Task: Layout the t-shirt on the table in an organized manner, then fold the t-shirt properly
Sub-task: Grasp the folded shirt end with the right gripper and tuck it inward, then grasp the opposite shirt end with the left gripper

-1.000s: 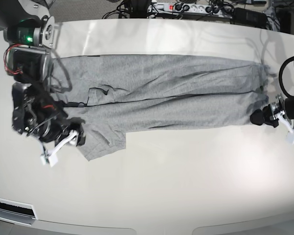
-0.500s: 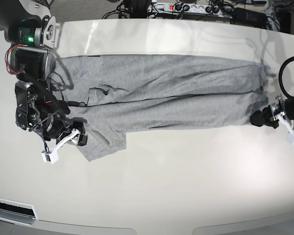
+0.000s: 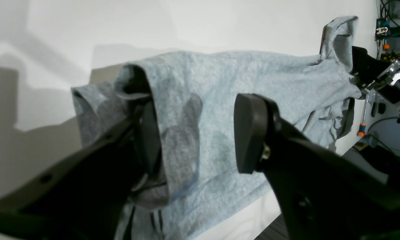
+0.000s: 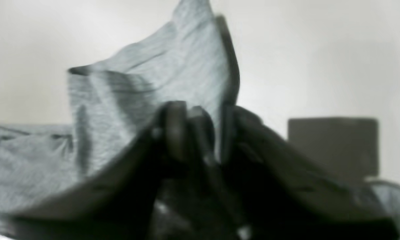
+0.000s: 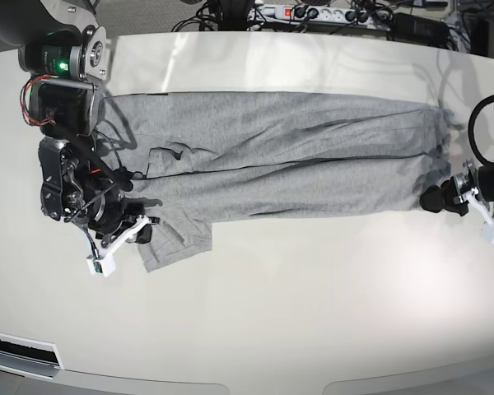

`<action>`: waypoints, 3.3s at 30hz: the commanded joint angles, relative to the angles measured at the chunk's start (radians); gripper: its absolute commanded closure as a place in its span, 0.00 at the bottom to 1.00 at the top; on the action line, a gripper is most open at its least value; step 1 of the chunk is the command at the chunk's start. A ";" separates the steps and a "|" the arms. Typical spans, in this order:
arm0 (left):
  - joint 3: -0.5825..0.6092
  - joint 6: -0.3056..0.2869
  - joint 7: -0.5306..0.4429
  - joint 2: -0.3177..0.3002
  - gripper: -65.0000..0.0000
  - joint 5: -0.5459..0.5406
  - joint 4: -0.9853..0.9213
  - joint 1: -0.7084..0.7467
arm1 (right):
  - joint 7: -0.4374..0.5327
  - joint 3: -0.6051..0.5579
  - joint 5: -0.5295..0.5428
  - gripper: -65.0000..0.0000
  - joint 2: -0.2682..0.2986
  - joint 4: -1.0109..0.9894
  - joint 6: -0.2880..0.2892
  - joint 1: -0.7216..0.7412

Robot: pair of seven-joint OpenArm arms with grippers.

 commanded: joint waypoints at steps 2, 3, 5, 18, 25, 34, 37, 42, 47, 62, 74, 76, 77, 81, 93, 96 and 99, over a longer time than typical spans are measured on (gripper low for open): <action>-0.006 -0.008 -0.004 -0.027 0.47 -0.023 0.013 -0.022 | 0.026 0.003 0.015 1.00 0.009 0.015 0.064 0.053; -0.006 -0.008 -0.004 -0.027 0.47 -0.023 0.013 -0.022 | 0.026 0.003 0.014 1.00 0.010 0.016 0.106 0.062; -0.006 -0.008 -0.004 -0.027 0.47 -0.023 0.013 -0.022 | 0.021 0.003 0.015 1.00 0.013 0.027 0.171 0.078; -0.006 -0.008 -0.005 -0.027 0.47 -0.020 0.013 -0.022 | -0.290 0.001 0.260 1.00 0.037 0.499 0.171 -0.145; -0.006 -0.008 -0.034 -0.027 0.47 -0.019 0.013 -0.022 | -0.361 0.001 0.367 1.00 0.085 0.792 0.171 -0.402; -0.006 -0.008 -0.048 -0.027 0.47 -0.019 0.013 -0.023 | -0.492 0.001 0.438 1.00 0.122 1.080 0.171 -0.628; -0.007 -0.008 -0.050 -0.027 0.47 -0.019 0.013 -0.023 | -0.499 0.001 0.438 1.00 0.122 1.089 0.171 -0.673; -0.007 -0.008 -0.049 -0.034 0.47 -0.019 0.013 -0.023 | -0.539 0.001 0.434 1.00 0.122 1.089 0.171 -0.724; -0.007 -0.008 -0.049 -0.045 0.47 -0.021 0.013 -0.026 | -0.591 0.001 0.433 1.00 0.126 1.089 0.171 -0.723; -0.007 -0.008 -0.045 -0.131 0.47 -0.048 0.013 -0.067 | -0.460 0.001 0.216 1.00 0.142 1.016 0.171 -0.721; -0.017 -0.008 -0.045 -0.222 0.47 -0.072 0.013 -0.067 | -0.576 0.004 0.452 0.58 0.261 1.155 0.171 -0.720; -0.039 -0.008 -0.032 -0.224 0.47 -0.071 0.013 -0.066 | -0.518 0.004 0.475 0.62 0.260 1.190 0.171 -0.718; -0.054 -0.008 -0.020 -0.224 0.47 -0.071 0.013 -0.066 | -0.477 0.004 0.481 0.71 0.257 1.193 0.171 -0.718; -0.125 -0.008 -0.011 -0.224 0.47 -0.071 0.013 -0.040 | -0.369 0.003 0.373 1.00 0.202 1.183 0.171 -0.718; -0.222 -0.008 -0.077 -0.194 0.47 -0.055 0.013 0.119 | -0.221 0.002 0.137 1.00 0.113 0.770 0.171 -0.604; -0.222 -0.008 -0.121 -0.183 0.47 -0.055 0.013 0.150 | -0.221 0.002 0.138 1.00 0.114 0.680 0.171 -0.570; -0.222 -0.008 -0.153 -0.155 0.47 -0.008 0.013 0.150 | -0.221 0.002 0.139 1.00 0.114 0.649 0.171 -0.548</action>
